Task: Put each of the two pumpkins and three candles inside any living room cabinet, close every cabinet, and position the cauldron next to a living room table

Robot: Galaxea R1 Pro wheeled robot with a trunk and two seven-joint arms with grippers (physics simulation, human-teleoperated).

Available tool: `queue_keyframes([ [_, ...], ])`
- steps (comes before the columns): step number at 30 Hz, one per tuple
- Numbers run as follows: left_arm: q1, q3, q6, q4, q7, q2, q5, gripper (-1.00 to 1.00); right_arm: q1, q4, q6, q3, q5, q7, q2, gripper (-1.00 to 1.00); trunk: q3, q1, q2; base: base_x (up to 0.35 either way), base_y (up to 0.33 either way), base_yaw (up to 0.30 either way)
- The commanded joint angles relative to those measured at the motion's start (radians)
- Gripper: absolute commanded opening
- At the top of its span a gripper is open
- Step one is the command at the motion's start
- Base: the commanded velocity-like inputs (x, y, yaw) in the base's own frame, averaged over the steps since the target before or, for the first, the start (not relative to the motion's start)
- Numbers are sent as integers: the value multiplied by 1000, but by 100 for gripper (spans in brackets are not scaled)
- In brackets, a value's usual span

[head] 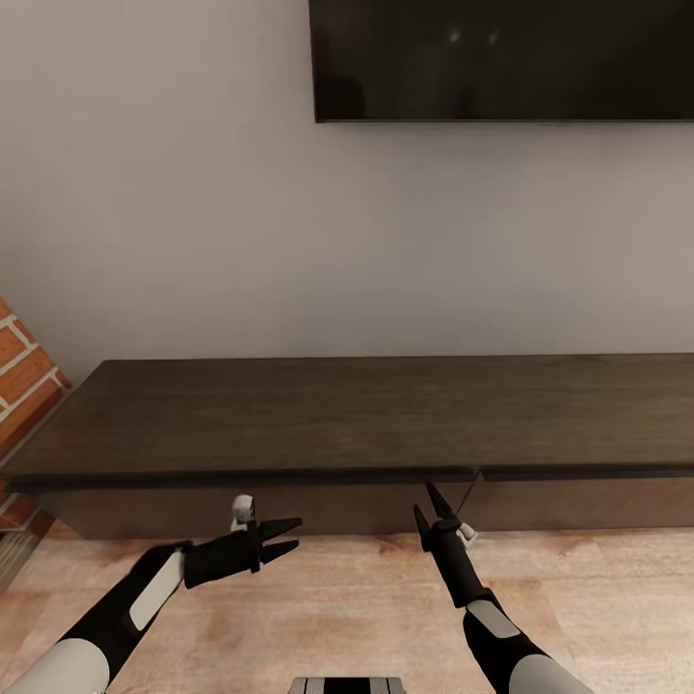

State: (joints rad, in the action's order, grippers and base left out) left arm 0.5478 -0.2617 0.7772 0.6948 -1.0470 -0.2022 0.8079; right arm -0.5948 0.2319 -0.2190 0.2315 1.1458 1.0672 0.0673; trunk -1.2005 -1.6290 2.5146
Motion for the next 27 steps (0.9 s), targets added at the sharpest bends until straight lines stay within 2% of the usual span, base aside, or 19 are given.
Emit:
queue_keyframes([
  [1, 1, -6, 6, 9, 0, -1, -10, 100, 0, 0, -8, 0, 8, 3, 0, 100, -1, 0, 0, 0, 0, 0],
  [3, 0, -22, 7, 19, -1, 1, -47, 100, 0, 1, -5, 0, 7, 6, 0, 100, -1, 0, 0, 0, 0, 0],
  [6, 1, -41, 7, 23, -1, 0, -64, 100, 0, 7, -3, 0, 7, 29, 1, 100, -1, 0, 0, 0, 0, 0],
  [15, 1, -48, 8, 25, -1, -2, -87, 100, 0, 9, -2, 0, 6, 42, 2, 100, -1, 0, 0, 0, 0, 0],
  [27, 1, -48, 7, 26, -1, -2, -92, 100, 0, 9, -2, 0, 6, 42, 0, 100, -1, 0, 0, 0, 0, 0],
])
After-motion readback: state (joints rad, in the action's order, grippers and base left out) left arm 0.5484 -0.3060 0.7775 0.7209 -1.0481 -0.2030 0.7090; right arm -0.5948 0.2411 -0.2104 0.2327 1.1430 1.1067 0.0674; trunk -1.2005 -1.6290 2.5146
